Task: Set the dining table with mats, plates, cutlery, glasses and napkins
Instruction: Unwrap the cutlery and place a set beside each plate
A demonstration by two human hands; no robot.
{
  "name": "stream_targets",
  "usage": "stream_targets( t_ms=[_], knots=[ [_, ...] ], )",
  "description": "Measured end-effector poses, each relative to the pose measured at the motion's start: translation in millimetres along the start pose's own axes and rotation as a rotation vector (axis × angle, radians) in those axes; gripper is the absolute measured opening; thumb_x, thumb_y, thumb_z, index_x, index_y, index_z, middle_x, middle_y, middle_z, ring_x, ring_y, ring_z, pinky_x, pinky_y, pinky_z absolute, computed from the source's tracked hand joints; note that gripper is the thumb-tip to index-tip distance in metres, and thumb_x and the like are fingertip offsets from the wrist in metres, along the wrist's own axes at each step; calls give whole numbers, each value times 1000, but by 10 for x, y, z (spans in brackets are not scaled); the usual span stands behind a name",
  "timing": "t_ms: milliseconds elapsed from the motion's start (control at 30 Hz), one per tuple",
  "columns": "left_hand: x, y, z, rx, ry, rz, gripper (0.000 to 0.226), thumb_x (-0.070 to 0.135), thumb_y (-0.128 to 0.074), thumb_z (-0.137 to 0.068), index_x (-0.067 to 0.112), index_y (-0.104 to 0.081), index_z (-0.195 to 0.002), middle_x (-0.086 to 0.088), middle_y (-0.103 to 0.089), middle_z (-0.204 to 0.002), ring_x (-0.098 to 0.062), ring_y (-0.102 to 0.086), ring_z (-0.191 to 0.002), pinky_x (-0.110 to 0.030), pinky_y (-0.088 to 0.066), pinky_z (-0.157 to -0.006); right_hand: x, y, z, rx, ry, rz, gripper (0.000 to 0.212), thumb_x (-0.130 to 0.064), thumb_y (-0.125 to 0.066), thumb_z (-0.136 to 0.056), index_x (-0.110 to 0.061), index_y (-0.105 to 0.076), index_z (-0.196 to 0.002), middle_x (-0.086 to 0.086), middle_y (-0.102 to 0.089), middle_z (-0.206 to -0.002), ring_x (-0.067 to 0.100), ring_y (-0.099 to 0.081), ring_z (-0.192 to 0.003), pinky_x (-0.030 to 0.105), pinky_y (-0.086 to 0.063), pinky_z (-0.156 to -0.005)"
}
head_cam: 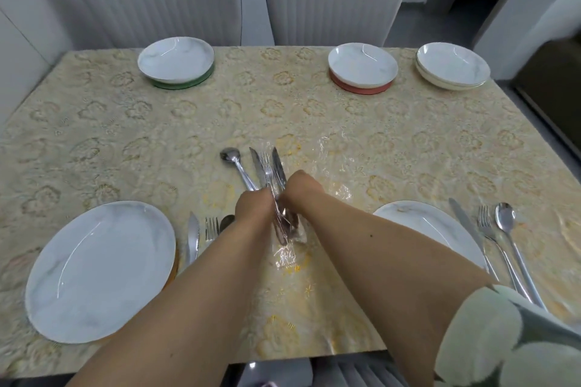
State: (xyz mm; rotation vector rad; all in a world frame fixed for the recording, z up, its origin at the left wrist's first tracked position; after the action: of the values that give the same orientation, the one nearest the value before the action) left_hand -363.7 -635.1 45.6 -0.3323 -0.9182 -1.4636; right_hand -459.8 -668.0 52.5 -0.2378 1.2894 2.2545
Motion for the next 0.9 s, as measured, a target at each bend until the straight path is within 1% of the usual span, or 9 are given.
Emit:
stream_targets(
  t_ms=[100, 200, 333, 400, 467, 567, 667, 800, 900],
  knots=[
    [1, 46, -55, 59, 37, -57, 27, 15, -54, -87, -1, -65, -105, -19, -67, -108, -36, -64, -101, -35, -50, -81, -60, 10, 23, -80, 3, -4, 20, -7, -57, -82, -8, -51, -62, 5, -55, -59, 20, -54, -53, 24, -41, -49],
    [65, 91, -67, 92, 38, -219, 19, 12, -49, -91, 6, -64, -100, -14, -62, -117, -32, -58, -113, -37, -47, -97, -135, -18, 56, -106, 0, -49, 23, -10, -54, -81, -9, -53, -59, 6, -56, -59, 21, -54, -55, 24, -42, -53],
    [211, 111, -160, 13, 8, -300, 30, 5, -43, -93, -5, -61, -114, -17, -65, -103, -33, -62, -102, -34, -50, -74, -228, -50, 47, -54, 13, 13, 26, -8, -54, -86, -10, -45, -62, 4, -48, -65, 20, -49, -61, 29, -41, -64],
    [249, 104, -261, 10, 4, -321, 29, 4, -45, -91, -4, -61, -114, -18, -65, -109, -33, -64, -103, -35, -52, -78, -252, -72, 29, -82, 18, 13, 28, -5, -55, -87, -8, -45, -61, 5, -48, -63, 18, -46, -55, 29, -43, -63],
    [210, 72, -409, 1, 28, -270, 29, 1, -49, -85, -4, -63, -111, -22, -66, -107, -35, -66, -99, -38, -56, -83, -251, -99, 10, -111, 18, -55, 30, -5, -53, -89, -7, -45, -60, 6, -48, -60, 17, -45, -51, 25, -41, -52],
    [130, 63, -467, -22, 33, -62, 24, 1, -51, -80, -4, -66, -98, -24, -67, -89, -36, -67, -78, -41, -57, -69, -200, -80, 0, -115, 6, -223, 31, -9, -55, -91, -7, -44, -62, 6, -48, -59, 15, -44, -49, 23, -35, -43],
    [109, 99, -303, -86, 20, 61, 13, 10, -50, -89, 4, -59, -81, -11, -50, -59, -23, -44, -46, -25, -38, -45, -144, -48, 4, -147, 11, -385, 31, -16, -64, -89, -7, -48, -64, 7, -54, -63, 18, -53, -54, 25, -44, -49],
    [213, 147, -136, -161, -90, 175, 19, 18, -47, -97, 11, -59, -83, -8, -53, -66, -20, -47, -54, -29, -40, -58, -113, 43, 125, -266, 0, -759, 16, -8, -63, -90, -7, -53, -77, 15, -61, -86, 30, -63, -83, 47, -54, -88],
    [363, 139, 110, -260, -74, 350, 19, 22, -45, -102, 11, -58, -96, -8, -63, -77, -20, -60, -64, -27, -51, -54, -73, 240, 293, -316, 33, -987, 18, -3, -59, -92, -2, -52, -76, 13, -59, -74, 23, -60, -70, 34, -54, -72]
  ],
)
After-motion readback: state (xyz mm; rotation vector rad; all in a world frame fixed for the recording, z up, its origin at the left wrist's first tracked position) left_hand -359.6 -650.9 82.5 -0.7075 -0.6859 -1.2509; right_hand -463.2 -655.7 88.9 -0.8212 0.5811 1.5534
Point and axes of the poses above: each hand's wrist, its own z-axis away from the middle knuckle, its own y-axis out of the back of the hand, x = y × z, the point moved 2 cm from there along -z, towards the middle knuckle
